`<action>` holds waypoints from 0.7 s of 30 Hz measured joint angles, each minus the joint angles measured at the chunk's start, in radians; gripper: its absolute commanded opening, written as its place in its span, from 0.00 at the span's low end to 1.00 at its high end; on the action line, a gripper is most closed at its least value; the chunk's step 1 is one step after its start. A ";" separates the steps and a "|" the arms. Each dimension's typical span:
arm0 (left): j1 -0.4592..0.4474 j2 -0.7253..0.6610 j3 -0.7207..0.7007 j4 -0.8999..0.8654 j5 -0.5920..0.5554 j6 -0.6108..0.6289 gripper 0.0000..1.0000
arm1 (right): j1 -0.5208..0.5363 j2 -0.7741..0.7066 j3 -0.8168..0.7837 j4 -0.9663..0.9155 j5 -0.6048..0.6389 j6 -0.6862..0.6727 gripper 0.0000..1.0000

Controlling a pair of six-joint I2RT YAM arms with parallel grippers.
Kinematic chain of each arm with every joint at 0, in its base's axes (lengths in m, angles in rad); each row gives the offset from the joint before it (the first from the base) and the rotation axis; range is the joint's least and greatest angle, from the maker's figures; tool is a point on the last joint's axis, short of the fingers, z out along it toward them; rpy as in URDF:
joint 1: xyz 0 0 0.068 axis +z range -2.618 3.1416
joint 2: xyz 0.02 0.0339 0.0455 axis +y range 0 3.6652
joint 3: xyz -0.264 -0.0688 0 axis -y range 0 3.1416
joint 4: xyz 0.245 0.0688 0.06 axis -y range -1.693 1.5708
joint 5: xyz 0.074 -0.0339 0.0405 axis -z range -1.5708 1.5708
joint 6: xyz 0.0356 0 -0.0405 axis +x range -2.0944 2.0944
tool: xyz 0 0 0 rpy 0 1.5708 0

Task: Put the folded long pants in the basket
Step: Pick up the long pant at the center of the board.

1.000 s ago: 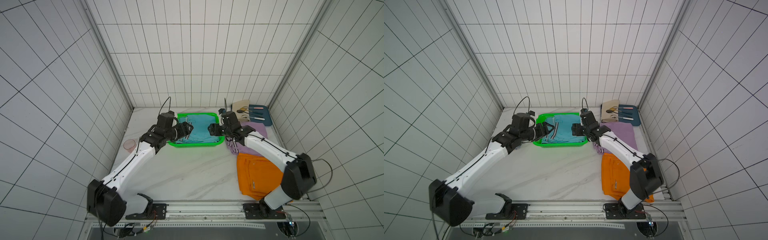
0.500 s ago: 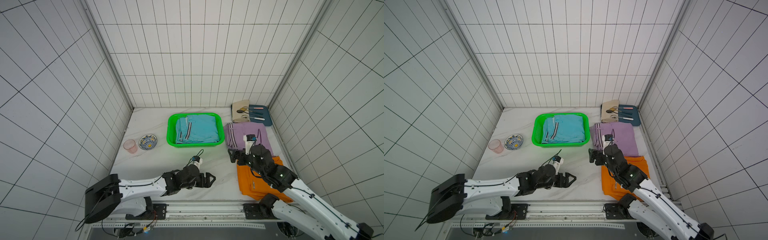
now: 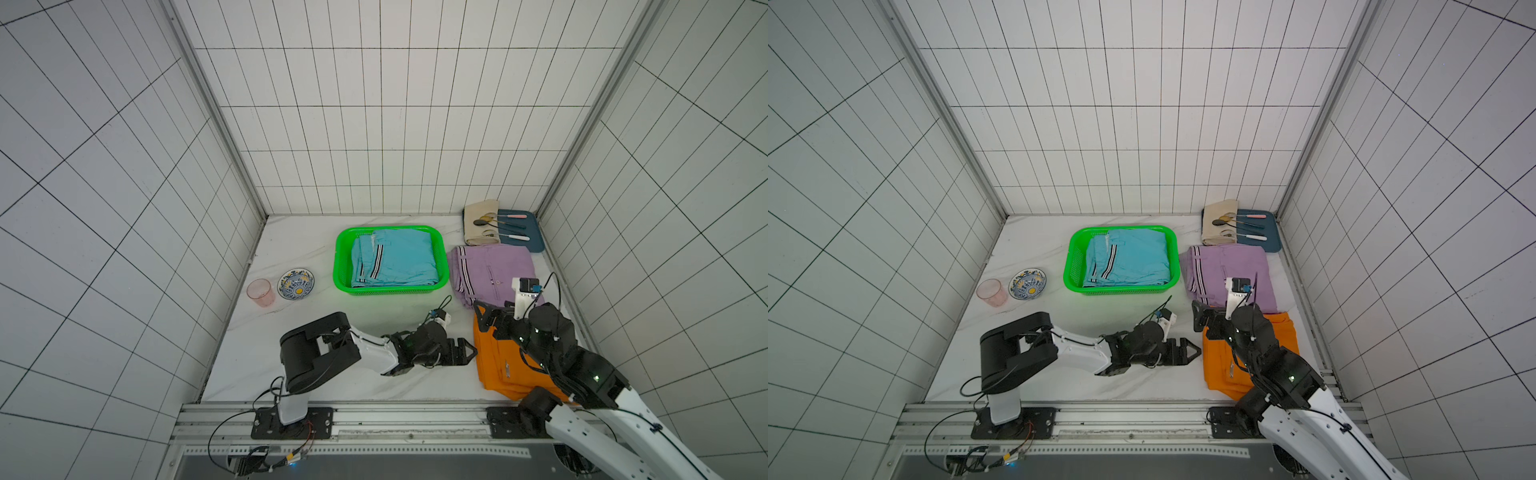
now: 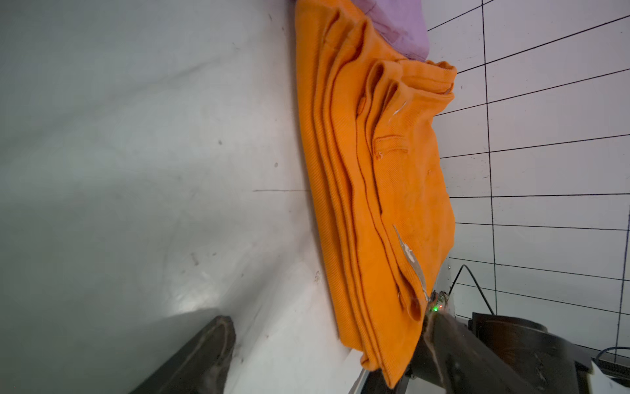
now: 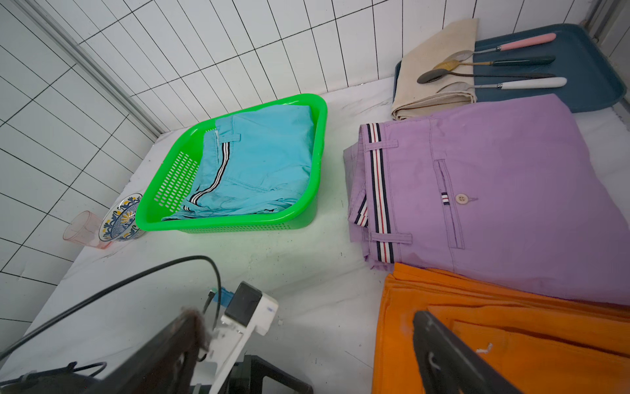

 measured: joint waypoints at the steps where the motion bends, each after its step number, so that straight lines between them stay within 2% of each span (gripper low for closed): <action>1: 0.000 0.030 0.030 0.013 0.014 -0.005 0.89 | 0.000 -0.010 0.000 -0.006 0.000 0.001 0.99; 5: 0.000 0.126 0.130 0.048 0.054 -0.015 0.82 | 0.000 -0.060 0.000 -0.023 0.005 0.005 0.99; 6: 0.000 0.146 0.152 0.050 0.062 -0.018 0.77 | 0.000 -0.076 0.000 -0.029 0.008 0.008 0.99; 8: 0.000 0.174 0.187 0.040 0.072 -0.017 0.55 | 0.000 -0.098 0.000 -0.039 0.010 0.009 0.99; 10: 0.001 0.207 0.216 0.023 0.079 -0.021 0.23 | 0.000 -0.114 0.000 -0.047 0.013 0.011 0.99; 12: 0.003 0.227 0.229 -0.005 0.080 -0.025 0.00 | 0.000 -0.123 0.000 -0.053 0.017 0.012 0.99; 18: 0.017 0.227 0.216 0.005 0.098 -0.023 0.00 | 0.000 -0.122 0.000 -0.059 0.031 0.012 0.99; 21: 0.040 0.148 0.087 0.047 0.107 -0.024 0.00 | 0.000 -0.116 0.000 -0.059 0.035 0.012 0.99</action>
